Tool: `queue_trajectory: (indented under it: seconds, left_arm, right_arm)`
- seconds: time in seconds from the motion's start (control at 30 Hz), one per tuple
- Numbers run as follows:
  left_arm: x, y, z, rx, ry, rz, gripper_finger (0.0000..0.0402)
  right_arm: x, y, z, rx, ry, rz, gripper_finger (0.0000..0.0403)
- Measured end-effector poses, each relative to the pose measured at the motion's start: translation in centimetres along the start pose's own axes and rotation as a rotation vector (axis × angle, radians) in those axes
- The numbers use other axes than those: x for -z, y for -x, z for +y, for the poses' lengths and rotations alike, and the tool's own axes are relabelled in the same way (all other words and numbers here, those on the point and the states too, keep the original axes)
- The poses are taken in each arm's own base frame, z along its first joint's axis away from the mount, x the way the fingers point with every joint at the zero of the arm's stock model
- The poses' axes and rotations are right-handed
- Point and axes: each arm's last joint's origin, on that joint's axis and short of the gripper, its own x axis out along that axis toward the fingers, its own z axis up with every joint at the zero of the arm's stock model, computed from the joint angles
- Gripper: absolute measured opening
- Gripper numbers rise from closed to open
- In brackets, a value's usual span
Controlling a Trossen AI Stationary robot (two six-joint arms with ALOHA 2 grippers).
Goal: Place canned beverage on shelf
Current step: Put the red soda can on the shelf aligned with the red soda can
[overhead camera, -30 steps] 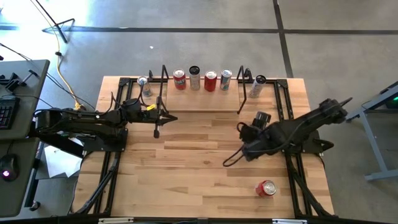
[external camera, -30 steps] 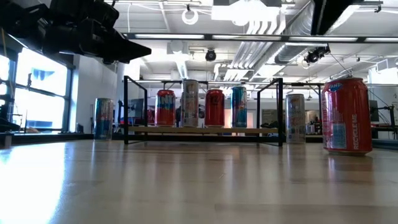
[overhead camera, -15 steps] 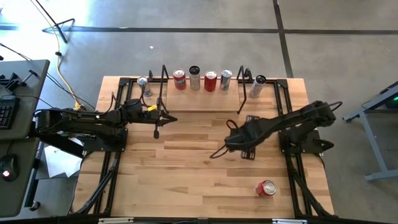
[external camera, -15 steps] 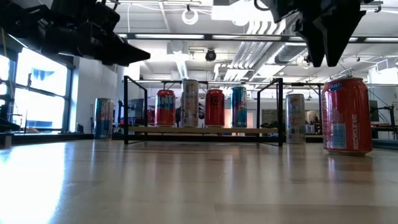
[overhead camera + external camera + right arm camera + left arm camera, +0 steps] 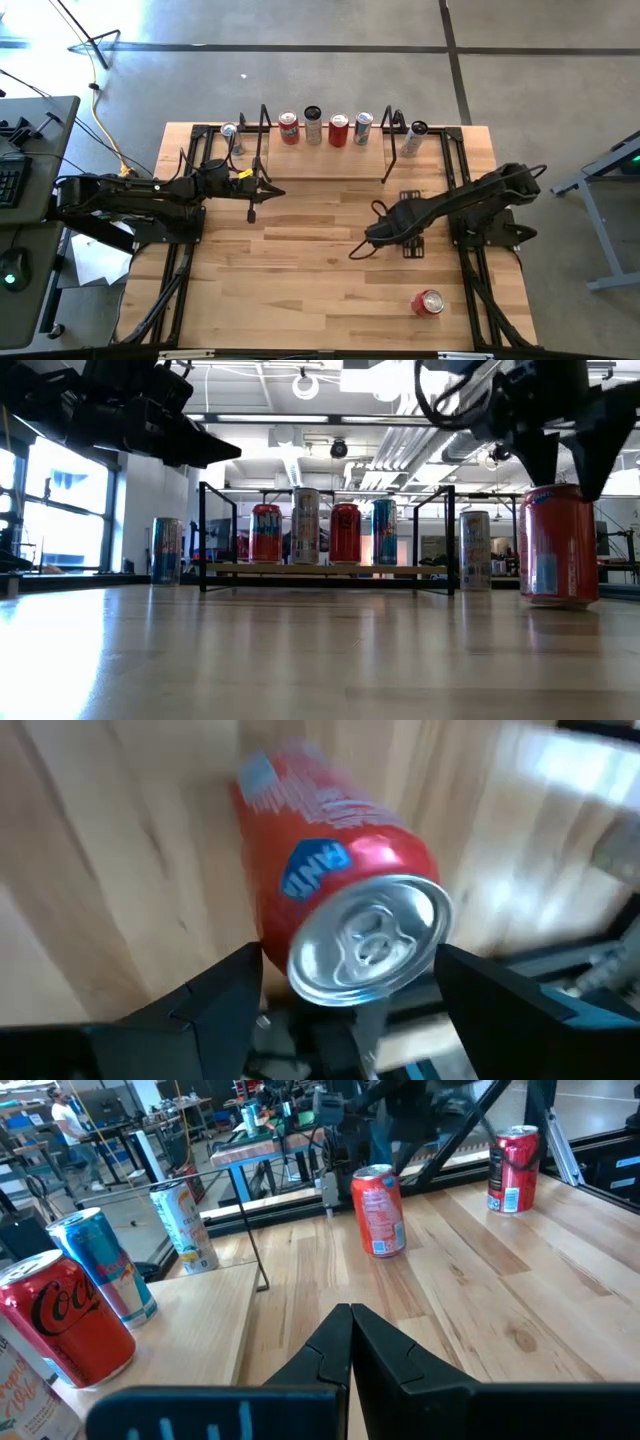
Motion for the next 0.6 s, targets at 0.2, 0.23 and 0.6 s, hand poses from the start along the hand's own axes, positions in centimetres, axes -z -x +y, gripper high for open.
queue_trajectory:
  seconds: [0.2,0.23,0.6]
  left_arm:
    - [0.0,0.0,0.0,0.001,0.000,0.001,0.0000]
    - [0.0,0.0,0.0,0.001,0.000,0.001,0.0000]
    - [-0.1,-0.1,-0.3,0.016,0.001,-0.002,0.0000]
  right_arm:
    - [0.0,-1.0,0.1,0.036,0.022,0.008,0.0278]
    - [0.0,-1.0,0.1,0.037,0.020,-0.002,0.0278]
    - [-1.2,2.5,0.3,-0.166,-0.180,-0.123,0.0278]
